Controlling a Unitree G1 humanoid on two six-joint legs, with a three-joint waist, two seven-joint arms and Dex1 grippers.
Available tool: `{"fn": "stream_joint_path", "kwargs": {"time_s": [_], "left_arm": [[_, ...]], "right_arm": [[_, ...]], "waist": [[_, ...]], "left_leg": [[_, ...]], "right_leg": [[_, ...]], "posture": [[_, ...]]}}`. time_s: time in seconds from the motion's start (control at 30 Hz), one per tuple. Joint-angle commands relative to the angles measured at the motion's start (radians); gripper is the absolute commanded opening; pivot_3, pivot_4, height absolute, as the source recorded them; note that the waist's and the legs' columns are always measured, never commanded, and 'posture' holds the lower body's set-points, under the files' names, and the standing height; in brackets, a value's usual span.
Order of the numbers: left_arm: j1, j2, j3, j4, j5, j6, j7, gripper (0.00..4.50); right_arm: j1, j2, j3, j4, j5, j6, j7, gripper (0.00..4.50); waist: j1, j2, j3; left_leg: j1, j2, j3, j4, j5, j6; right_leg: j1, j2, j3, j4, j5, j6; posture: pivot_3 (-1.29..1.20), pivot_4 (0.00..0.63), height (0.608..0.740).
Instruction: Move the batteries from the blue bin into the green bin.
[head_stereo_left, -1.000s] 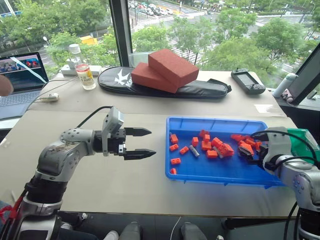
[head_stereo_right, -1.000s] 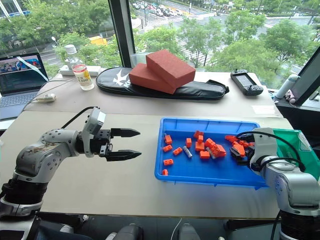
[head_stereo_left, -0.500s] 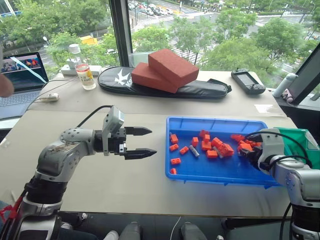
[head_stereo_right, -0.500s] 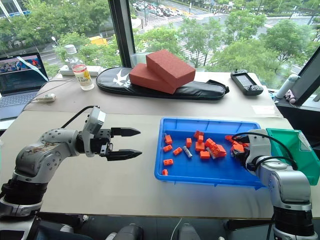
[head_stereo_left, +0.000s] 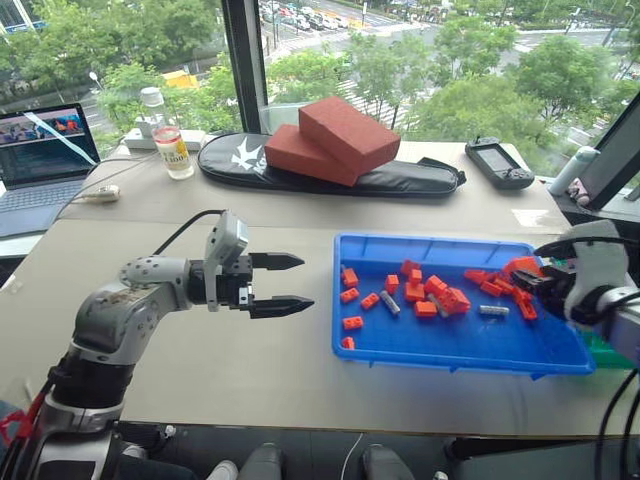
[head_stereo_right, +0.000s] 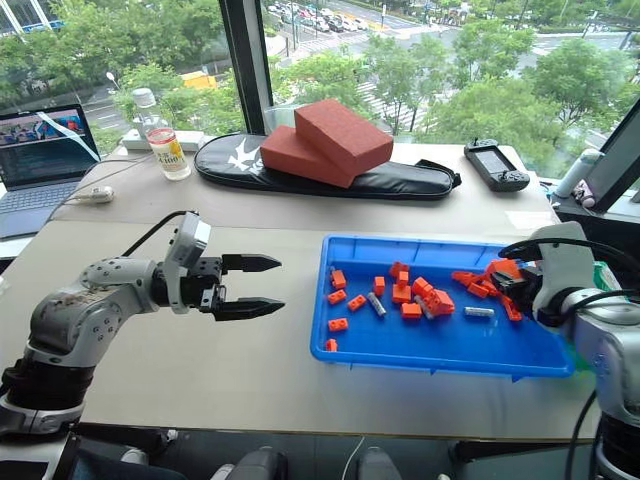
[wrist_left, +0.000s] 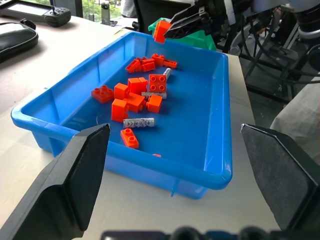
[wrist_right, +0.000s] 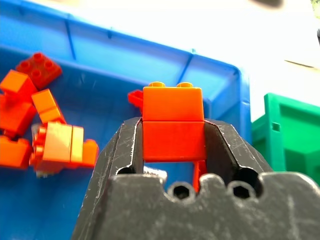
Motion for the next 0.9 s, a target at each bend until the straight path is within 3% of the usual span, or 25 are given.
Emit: {"fn": "stream_joint_path", "kwargs": {"time_s": [0.03, 0.33, 0.37, 0.57, 0.7, 0.9], "left_arm": [[-0.007, 0.002, 0.017, -0.022, -0.01, -0.008, -0.003, 4.5], [-0.015, 0.002, 0.012, -0.011, -0.002, -0.013, -0.01, 4.5], [-0.016, 0.002, 0.012, -0.011, -0.003, -0.012, -0.01, 4.5], [-0.02, 0.006, 0.014, -0.011, -0.002, -0.009, -0.01, 4.5], [-0.022, 0.007, 0.016, -0.015, -0.004, -0.005, -0.004, 4.5], [-0.023, 0.006, 0.018, -0.02, -0.004, -0.004, 0.003, 4.5]], "right_arm": [[0.13, -0.047, -0.036, -0.033, 0.007, 0.034, 0.063, 1.46], [0.174, -0.036, 0.003, 0.009, -0.079, -0.026, 0.019, 1.46], [0.172, -0.034, 0.004, 0.011, -0.084, -0.032, 0.017, 2.46], [0.092, -0.019, 0.023, 0.012, -0.088, -0.047, 0.014, 4.32], [-0.029, -0.003, 0.045, 0.026, -0.069, -0.117, 0.034, 4.44], [-0.084, -0.02, 0.219, 0.185, -0.124, -0.216, 0.08, 4.44]], "waist": [[0.002, 0.0, 0.0], [-0.013, 0.0, 0.0], [-0.012, 0.0, 0.0], [-0.006, 0.0, 0.0], [-0.01, 0.0, 0.0], [-0.004, 0.0, 0.0]], "left_leg": [[0.0, 0.0, 0.0, 0.0, 0.0, 0.0], [0.001, 0.001, 0.001, 0.0, 0.0, 0.0], [0.001, 0.0, 0.001, 0.0, 0.0, 0.0], [0.0, 0.0, 0.001, 0.0, 0.0, 0.0], [0.0, 0.001, 0.001, 0.0, 0.0, 0.0], [0.0, 0.0, 0.001, 0.0, 0.0, 0.0]], "right_leg": [[0.0, 0.0, 0.0, 0.0, 0.0, 0.0], [-0.001, 0.001, 0.001, 0.0, 0.0, 0.0], [-0.001, 0.001, 0.001, 0.0, 0.0, 0.0], [0.0, 0.0, 0.001, 0.0, 0.0, 0.0], [-0.001, 0.001, 0.001, 0.0, 0.0, 0.0], [0.0, 0.0, 0.001, 0.0, 0.0, 0.0]], "posture": [[0.0, 0.15, 0.74], [0.0, 0.15, 0.74], [0.0, 0.15, 0.74], [0.0, 0.15, 0.74], [0.0, 0.15, 0.74], [0.0, 0.15, 0.74]]}}
